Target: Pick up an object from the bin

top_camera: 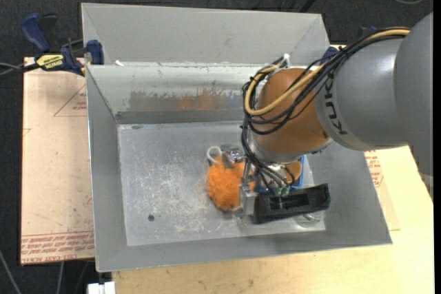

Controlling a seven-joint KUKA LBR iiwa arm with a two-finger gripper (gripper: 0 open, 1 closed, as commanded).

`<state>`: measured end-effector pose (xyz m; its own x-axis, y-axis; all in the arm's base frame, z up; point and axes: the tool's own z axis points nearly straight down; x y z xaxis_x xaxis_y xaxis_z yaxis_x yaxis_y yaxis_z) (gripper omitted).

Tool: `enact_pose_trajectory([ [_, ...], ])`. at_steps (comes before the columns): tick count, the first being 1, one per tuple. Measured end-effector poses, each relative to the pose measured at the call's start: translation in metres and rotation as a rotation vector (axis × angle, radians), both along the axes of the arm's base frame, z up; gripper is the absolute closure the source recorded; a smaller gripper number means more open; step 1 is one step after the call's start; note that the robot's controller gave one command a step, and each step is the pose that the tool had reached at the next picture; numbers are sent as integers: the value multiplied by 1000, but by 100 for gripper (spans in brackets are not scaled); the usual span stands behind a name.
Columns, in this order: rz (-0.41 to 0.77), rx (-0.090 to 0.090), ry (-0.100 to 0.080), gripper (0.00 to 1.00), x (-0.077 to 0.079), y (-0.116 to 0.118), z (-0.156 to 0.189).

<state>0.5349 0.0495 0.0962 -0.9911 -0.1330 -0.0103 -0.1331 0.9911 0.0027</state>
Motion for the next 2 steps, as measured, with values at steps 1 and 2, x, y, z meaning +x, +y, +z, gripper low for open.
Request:
enact_pose_trajectory([
  [1, 0, 1, -6, 100, 5, 7, -22],
  [2, 0, 1, -7, 100, 5, 7, -22],
])
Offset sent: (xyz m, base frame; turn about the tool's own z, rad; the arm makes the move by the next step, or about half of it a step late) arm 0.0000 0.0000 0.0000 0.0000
